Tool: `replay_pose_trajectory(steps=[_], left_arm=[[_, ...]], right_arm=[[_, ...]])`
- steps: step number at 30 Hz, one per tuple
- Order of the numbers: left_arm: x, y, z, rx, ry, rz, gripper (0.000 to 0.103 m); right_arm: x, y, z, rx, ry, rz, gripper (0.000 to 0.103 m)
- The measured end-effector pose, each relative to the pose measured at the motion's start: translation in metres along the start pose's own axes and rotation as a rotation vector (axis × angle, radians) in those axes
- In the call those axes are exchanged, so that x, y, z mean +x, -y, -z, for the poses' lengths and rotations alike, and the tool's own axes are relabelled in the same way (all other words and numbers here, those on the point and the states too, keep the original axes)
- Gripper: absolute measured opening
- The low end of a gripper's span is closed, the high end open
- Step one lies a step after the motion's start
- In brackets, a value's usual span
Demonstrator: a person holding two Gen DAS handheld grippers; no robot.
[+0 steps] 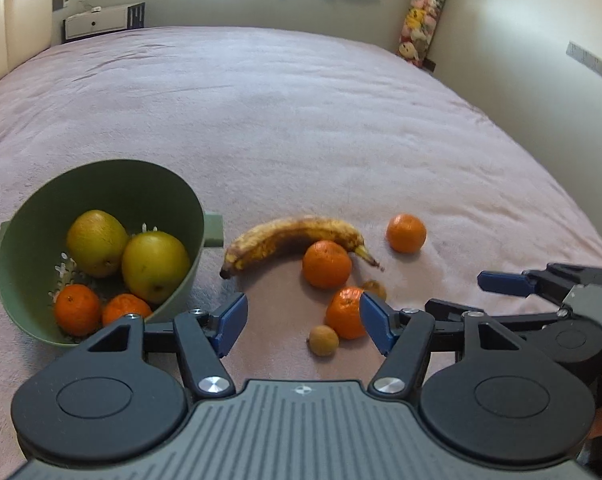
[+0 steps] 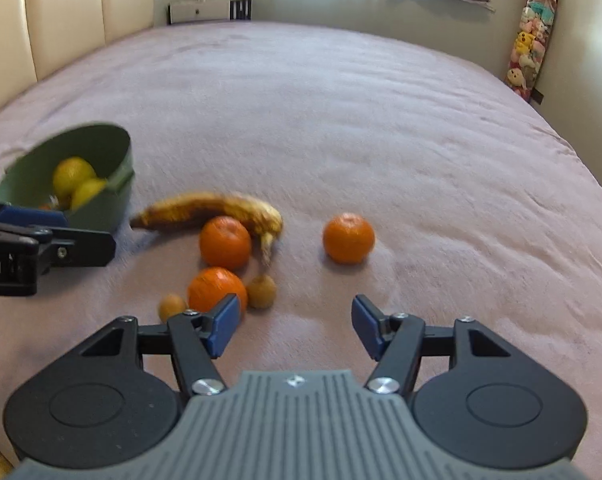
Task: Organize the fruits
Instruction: 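Move both open tools back toward the fruit beside the banana, then grasp a small brown round fruit with the left tool while the right tool grasps a tangerine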
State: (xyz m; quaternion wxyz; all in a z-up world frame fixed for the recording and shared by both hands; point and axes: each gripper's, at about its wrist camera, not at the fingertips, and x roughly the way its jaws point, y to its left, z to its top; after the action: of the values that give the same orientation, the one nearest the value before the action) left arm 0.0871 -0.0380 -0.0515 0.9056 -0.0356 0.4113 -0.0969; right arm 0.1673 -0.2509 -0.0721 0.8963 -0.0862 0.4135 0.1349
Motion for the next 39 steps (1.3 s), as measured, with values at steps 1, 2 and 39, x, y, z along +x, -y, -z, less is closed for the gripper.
replay_pose_trajectory(steps=[1, 2, 39], left_arm=[[0.003, 0.002, 0.003, 0.021, -0.008, -0.008, 0.074], [0.007, 0.005, 0.005, 0.043, -0.014, -0.017, 0.074], [0.074, 0.011, 0.024, 0.116, -0.151, 0.110, 0.038]], right_arm=[[0.003, 0.002, 0.002, 0.007, -0.012, -0.002, 0.060], [0.006, 0.004, 0.004, 0.019, -0.026, -0.008, 0.060], [0.051, -0.002, -0.014, 0.167, -0.090, -0.275, 0.040]])
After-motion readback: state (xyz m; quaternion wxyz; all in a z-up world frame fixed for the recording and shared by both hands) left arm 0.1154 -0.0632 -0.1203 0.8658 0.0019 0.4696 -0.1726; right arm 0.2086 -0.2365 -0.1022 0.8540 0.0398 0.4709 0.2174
